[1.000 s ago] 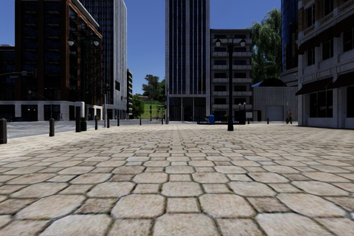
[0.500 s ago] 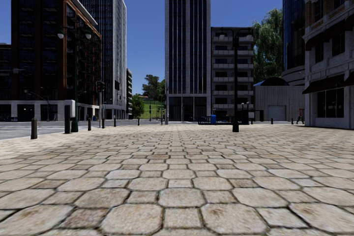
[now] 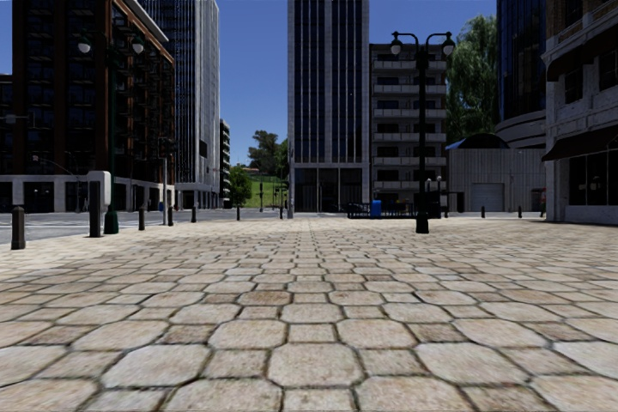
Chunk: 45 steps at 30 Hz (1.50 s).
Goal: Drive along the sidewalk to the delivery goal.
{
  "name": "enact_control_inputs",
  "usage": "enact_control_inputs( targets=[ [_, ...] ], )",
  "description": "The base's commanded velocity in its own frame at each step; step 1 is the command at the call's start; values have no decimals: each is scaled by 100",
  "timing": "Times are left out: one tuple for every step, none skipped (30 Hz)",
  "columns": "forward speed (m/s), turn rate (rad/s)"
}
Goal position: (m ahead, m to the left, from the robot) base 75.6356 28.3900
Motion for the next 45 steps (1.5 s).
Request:
enact_control_inputs(
  targets=[
    [200,0],
    [200,0],
    [200,0],
    [200,0],
    [200,0],
    [200,0],
    [200,0],
    [200,0],
    [200,0],
    [200,0],
    [200,0],
    [200,0],
    [200,0],
    [200,0],
    [200,0],
    [200,0],
    [200,0],
    [200,0],
    [200,0],
    [200,0],
    [200,0],
    [200,0],
    [200,0],
    [200,0],
    [200,0],
    [200,0],
    [200,0],
    [200,0],
    [200,0],
    [200,0],
    [200,0],
    [200,0],
    [200,0],
    [200,0],
    [200,0],
    [200,0],
    [200,0],
    [200,0],
    [200,0],
    [200,0],
    [200,0],
    [200,0],
    [200,0],
    [200,0],
    [200,0]
  ],
)
